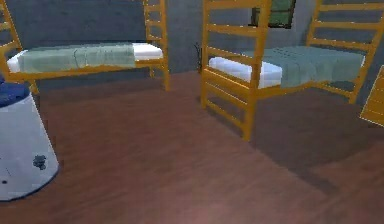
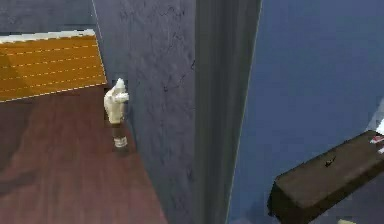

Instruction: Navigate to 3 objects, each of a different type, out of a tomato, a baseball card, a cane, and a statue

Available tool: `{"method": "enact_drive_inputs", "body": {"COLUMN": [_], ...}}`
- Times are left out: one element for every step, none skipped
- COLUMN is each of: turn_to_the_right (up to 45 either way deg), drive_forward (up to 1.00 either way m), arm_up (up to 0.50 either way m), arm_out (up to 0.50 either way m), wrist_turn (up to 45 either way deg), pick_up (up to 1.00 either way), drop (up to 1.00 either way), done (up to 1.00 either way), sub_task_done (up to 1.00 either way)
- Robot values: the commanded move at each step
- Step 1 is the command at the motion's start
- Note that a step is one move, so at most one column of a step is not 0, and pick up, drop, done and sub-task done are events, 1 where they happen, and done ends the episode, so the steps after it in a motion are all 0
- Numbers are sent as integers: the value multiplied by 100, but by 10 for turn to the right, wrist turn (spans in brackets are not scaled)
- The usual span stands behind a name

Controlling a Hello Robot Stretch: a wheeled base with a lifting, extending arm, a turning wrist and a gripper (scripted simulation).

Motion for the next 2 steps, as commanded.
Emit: {"method": "enact_drive_inputs", "body": {"turn_to_the_right": [450, 30], "drive_forward": [0, 0], "arm_up": [0, 0], "arm_out": [0, 0], "wrist_turn": [0, 0], "pick_up": [0, 0], "drop": [0, 0], "done": [0, 0], "sub_task_done": [0, 0]}}
